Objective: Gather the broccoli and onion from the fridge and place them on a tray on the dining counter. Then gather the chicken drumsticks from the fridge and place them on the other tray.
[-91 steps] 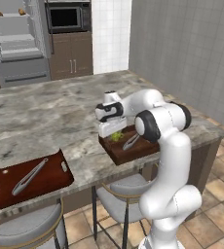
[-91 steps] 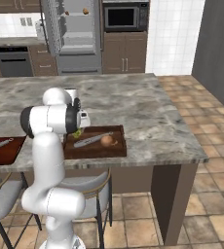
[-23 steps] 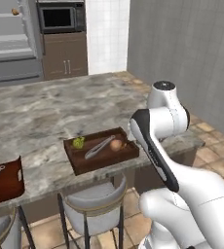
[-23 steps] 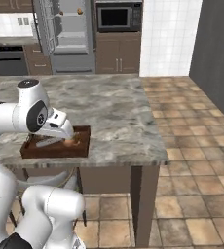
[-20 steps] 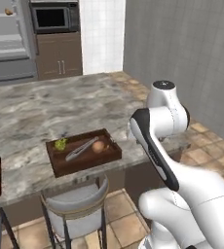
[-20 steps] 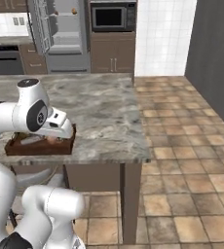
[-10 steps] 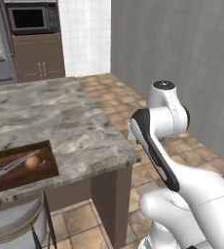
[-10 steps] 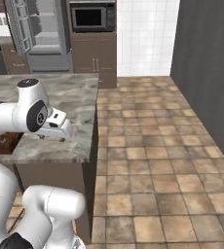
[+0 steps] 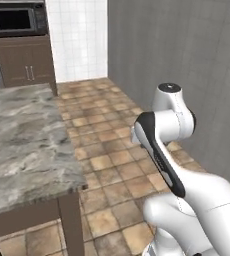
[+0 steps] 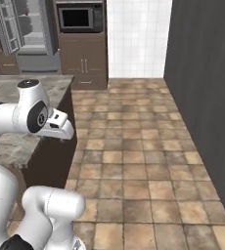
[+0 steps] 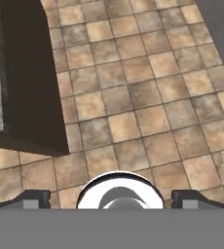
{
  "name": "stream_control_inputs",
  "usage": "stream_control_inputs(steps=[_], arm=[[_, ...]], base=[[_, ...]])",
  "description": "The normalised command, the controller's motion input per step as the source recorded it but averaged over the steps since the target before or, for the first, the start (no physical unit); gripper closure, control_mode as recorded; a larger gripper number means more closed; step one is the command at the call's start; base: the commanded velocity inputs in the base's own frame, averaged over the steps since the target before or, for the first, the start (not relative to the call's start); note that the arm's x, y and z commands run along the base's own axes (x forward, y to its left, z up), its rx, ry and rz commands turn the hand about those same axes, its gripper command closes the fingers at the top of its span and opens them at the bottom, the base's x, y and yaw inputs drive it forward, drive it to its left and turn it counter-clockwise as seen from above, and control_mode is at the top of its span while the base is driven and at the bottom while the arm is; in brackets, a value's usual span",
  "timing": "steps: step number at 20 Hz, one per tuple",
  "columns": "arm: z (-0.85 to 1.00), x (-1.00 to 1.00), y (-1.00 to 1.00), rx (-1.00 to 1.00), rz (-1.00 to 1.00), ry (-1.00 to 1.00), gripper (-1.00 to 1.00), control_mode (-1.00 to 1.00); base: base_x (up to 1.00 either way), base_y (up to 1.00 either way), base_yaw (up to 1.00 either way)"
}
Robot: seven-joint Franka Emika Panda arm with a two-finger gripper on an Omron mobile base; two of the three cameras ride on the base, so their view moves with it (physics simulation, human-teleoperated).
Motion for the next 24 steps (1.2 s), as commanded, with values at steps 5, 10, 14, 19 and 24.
stream_control_inputs(steps=[5, 10, 14, 19, 24], arm=[[0.00, 0.00, 0.00, 0.00, 0.00, 0.00, -1.00, 1.00], [0.00, 0.00, 0.00, 0.00, 0.00, 0.00, -1.00, 1.00], [0.00, 0.00, 0.00, 0.00, 0.00, 0.00, -1.00, 1.00], [0.00, 0.00, 0.00, 0.00, 0.00, 0.00, -1.00, 1.00], [0.00, 0.00, 0.00, 0.00, 0.00, 0.00, -1.00, 1.00]], base=[[1.00, -1.00, 0.22], [0.99, -1.00, 0.20], [1.00, -0.54, 0.18], [1.00, -0.05, 0.04], [1.00, 0.00, 0.00]])
